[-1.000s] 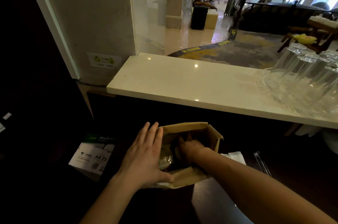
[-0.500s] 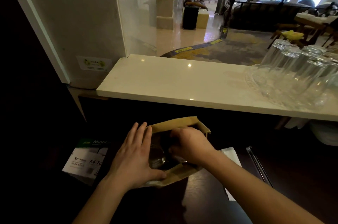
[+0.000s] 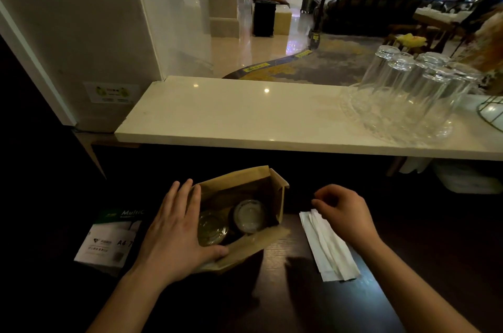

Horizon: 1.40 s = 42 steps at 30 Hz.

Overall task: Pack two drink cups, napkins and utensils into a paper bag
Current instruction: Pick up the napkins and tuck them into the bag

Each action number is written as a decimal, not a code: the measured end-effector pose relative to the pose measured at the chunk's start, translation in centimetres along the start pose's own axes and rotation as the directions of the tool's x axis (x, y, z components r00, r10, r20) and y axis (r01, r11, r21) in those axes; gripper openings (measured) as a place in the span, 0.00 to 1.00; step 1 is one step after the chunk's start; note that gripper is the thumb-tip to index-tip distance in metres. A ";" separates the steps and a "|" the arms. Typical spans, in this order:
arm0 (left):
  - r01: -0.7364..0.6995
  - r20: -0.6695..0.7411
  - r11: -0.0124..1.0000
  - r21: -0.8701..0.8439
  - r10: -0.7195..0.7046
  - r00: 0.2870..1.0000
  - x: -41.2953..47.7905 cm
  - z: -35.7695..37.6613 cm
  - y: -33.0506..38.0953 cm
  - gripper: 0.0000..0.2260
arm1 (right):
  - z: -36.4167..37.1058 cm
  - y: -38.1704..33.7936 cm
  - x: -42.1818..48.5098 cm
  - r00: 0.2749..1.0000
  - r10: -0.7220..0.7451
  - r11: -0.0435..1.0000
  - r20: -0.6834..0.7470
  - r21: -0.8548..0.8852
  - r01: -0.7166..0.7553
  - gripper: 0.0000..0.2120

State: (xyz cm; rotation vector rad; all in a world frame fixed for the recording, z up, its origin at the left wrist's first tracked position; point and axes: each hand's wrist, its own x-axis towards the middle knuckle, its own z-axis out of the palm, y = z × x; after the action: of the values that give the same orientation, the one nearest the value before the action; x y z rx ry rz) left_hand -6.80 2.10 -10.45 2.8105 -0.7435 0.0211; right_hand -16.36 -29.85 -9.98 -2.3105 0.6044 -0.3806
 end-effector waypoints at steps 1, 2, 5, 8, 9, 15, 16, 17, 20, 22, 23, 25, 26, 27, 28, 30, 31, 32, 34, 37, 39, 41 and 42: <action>-0.002 0.001 1.000 0.007 0.002 1.000 -0.1 0.0 0.0 0.60 | 0.5 1.6 0.0 0.999 0.044 0.998 0.014 -0.039 -0.044 0.05; -0.004 0.000 1.000 0.015 0.004 1.000 -0.1 0.1 0.0 0.60 | 0.9 3.2 0.1 0.996 0.084 0.993 0.029 -0.088 -0.081 0.06; -0.003 0.003 1.000 0.015 0.003 1.000 -0.2 0.1 0.0 0.60 | 2.4 7.4 -0.2 0.979 0.192 0.956 0.066 -0.237 -0.172 0.11; -0.008 0.009 1.000 0.026 0.007 1.000 -0.3 0.0 0.1 0.61 | 3.4 10.5 -0.9 0.960 0.266 0.894 0.085 -0.395 -0.213 0.14; -0.009 0.009 1.000 0.028 0.009 1.000 -0.3 -0.1 0.2 0.61 | 3.6 11.3 -1.1 0.956 0.282 0.870 0.086 -0.442 -0.217 0.14; -0.006 0.008 0.999 0.037 0.006 1.000 -0.5 0.0 0.4 0.61 | 4.4 14.2 -1.4 0.938 0.333 0.801 0.096 -0.554 -0.227 0.11; -0.006 0.011 0.999 0.041 0.005 1.000 -0.6 0.0 0.4 0.61 | 4.5 14.4 -1.4 0.936 0.337 0.801 0.099 -0.553 -0.230 0.12; -0.004 0.010 0.999 0.042 0.003 1.000 -0.6 -0.1 0.4 0.61 | 4.6 14.6 -1.2 0.934 0.344 0.805 0.100 -0.543 -0.238 0.13; -0.003 0.013 0.999 0.038 0.002 1.000 -0.7 -0.1 0.5 0.61 | 4.6 14.8 -0.9 0.921 0.381 0.823 0.085 -0.486 -0.295 0.17; -0.003 0.011 0.999 0.039 0.002 1.000 -0.6 -0.1 0.6 0.61 | 4.7 15.0 -0.8 0.916 0.390 0.828 0.097 -0.471 -0.303 0.19; -0.002 0.009 0.999 0.041 0.001 1.000 -0.6 -0.1 0.6 0.61 | 4.8 15.1 -0.7 0.914 0.393 0.831 0.098 -0.464 -0.307 0.19; -0.001 0.009 0.999 0.042 0.001 1.000 -0.7 -0.1 0.6 0.61 | 5.1 15.3 -0.6 0.910 0.403 0.839 0.095 -0.436 -0.326 0.19; -0.002 0.007 0.999 0.041 0.001 1.000 -0.7 -0.1 0.6 0.61 | 5.2 15.4 -0.6 0.908 0.410 0.846 0.092 -0.410 -0.340 0.18; -0.002 0.004 0.999 0.041 0.002 1.000 -0.8 -0.1 0.5 0.61 | 5.4 15.5 -0.5 0.905 0.415 0.855 0.089 -0.378 -0.355 0.17; -0.003 0.003 0.999 0.042 0.003 1.000 -0.8 -0.1 0.5 0.61 | 5.5 15.5 -0.5 0.904 0.418 0.863 0.085 -0.349 -0.366 0.15; -0.005 0.001 0.999 0.041 0.005 1.000 -0.8 0.0 0.4 0.61 | 5.6 15.3 -0.5 0.911 0.406 0.877 0.072 -0.311 -0.366 0.10; -0.003 0.002 0.999 0.040 0.003 1.000 -0.8 0.0 0.3 0.61 | 5.7 15.1 -0.5 0.917 0.393 0.885 0.065 -0.297 -0.358 0.08; -0.001 0.003 0.999 0.038 0.001 1.000 -0.8 0.0 0.3 0.61 | 5.6 14.8 -0.5 0.925 0.375 0.895 0.058 -0.283 -0.345 0.06; 0.002 0.002 1.000 0.031 -0.002 1.000 -0.8 0.0 0.3 0.61 | 5.3 13.9 -0.5 0.944 0.329 0.916 0.038 -0.257 -0.309 0.04; 0.005 0.006 0.999 0.032 -0.005 1.000 -0.7 -0.1 0.3 0.61 | 4.2 12.2 -0.6 0.965 0.262 0.945 0.004 -0.206 -0.256 0.04; 0.003 0.010 1.000 0.031 -0.003 1.000 -0.6 -0.1 0.4 0.61 | 3.2 10.8 -0.5 0.972 0.233 0.955 -0.004 -0.190 -0.229 0.04; -0.003 0.015 0.999 0.035 0.002 1.000 -0.6 -0.2 0.5 0.61 | 2.1 9.3 -0.3 0.978 0.208 0.961 -0.013 -0.181 -0.207 0.04; -0.005 0.014 0.999 0.036 0.005 1.000 -0.5 -0.2 0.5 0.61 | 1.6 8.6 -0.2 0.981 0.194 0.966 -0.016 -0.173 -0.194 0.04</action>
State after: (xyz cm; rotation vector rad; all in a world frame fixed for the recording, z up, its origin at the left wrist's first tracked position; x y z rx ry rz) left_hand -7.51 1.97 -10.17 2.8453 -0.7608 0.0155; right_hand -18.50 -34.33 -17.17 -2.3879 0.8870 -0.2420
